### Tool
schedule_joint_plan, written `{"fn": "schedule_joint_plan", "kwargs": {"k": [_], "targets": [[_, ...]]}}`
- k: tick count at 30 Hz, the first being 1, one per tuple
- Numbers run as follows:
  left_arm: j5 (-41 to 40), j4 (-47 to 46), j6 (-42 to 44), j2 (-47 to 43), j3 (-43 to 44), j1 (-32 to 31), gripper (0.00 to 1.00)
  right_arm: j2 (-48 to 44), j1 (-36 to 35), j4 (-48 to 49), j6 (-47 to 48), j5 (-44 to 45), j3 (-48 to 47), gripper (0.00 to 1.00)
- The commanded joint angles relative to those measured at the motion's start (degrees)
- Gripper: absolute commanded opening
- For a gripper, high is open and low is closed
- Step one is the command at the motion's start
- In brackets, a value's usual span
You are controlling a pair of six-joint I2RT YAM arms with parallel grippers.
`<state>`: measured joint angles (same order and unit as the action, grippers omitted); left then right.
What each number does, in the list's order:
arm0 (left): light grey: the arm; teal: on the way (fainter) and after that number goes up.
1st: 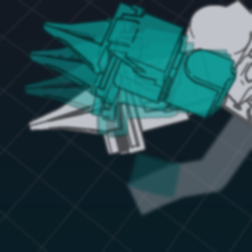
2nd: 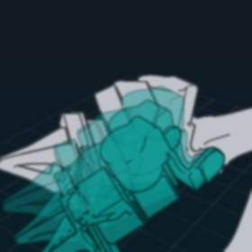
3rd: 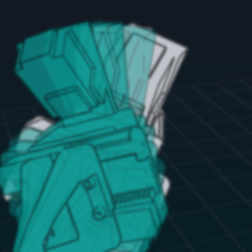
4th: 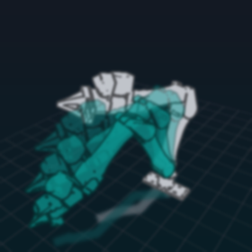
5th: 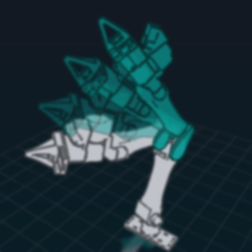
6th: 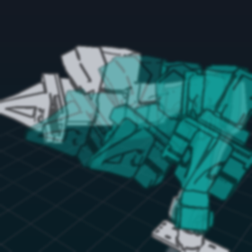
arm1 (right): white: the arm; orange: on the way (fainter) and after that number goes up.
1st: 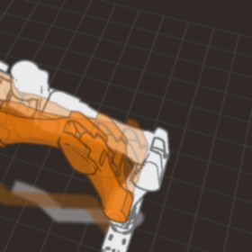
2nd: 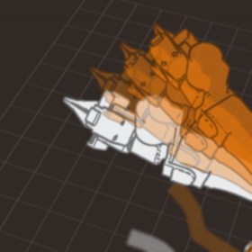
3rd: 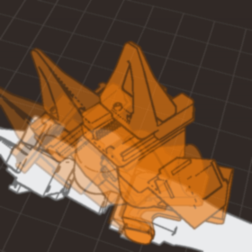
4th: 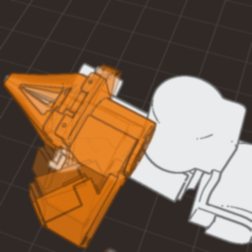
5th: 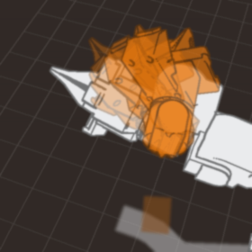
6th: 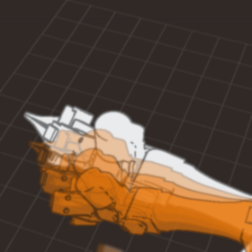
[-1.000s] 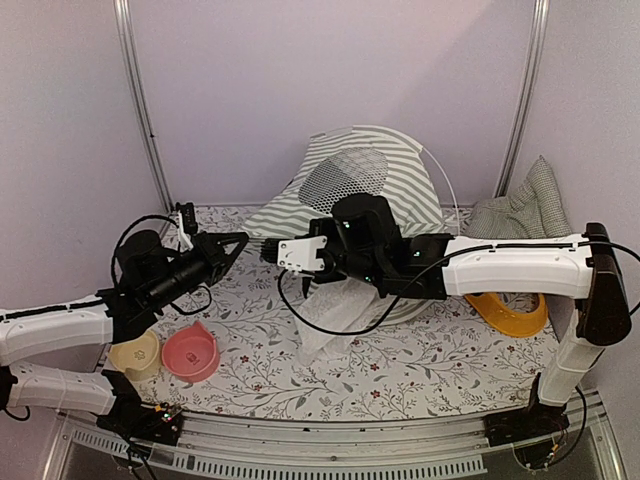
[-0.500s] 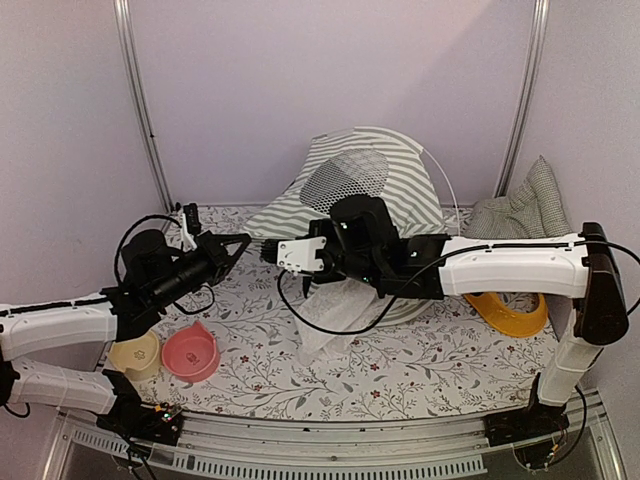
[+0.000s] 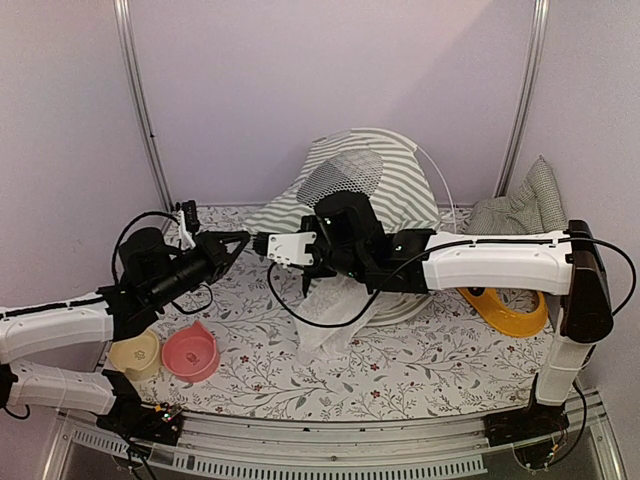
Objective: Set up the pet tent
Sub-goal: Insert the tent pole into the pole socket of the pet tent.
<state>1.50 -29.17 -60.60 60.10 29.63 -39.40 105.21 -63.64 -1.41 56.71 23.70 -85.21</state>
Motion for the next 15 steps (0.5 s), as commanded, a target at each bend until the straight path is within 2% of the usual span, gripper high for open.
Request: {"fn": "schedule_joint_plan", "kwargs": {"k": [1,3,5,10,13,15], "targets": [[-6.6,6.2,-0.6,-6.6,-1.7,1.3,0.25,0.4,1.4,-2.3,-3.0,1.0,-0.8,0.00],[-6.2,5.8,-2.5,-7.5,-3.0,2.8,0.28,0.2,1.4,-2.3,-3.1,0.7,-0.8,0.00],[-3.9,3.3,-3.8,-6.7,-3.9,4.9,0.27,0.1,1.5,-2.4,-3.3,0.6,-0.9,0.00],[-0.1,6.1,4.8,-3.0,0.5,10.0,0.25,-0.4,1.4,-2.5,-3.6,0.1,-0.7,0.00],[10.2,1.4,5.7,-2.0,-1.1,16.7,0.24,-1.1,1.5,-3.2,-4.0,-0.5,-0.9,0.00],[15.7,-1.1,5.3,-0.7,-1.4,19.1,0.26,-1.6,1.5,-3.3,-4.4,-1.1,-0.8,0.00]]}}
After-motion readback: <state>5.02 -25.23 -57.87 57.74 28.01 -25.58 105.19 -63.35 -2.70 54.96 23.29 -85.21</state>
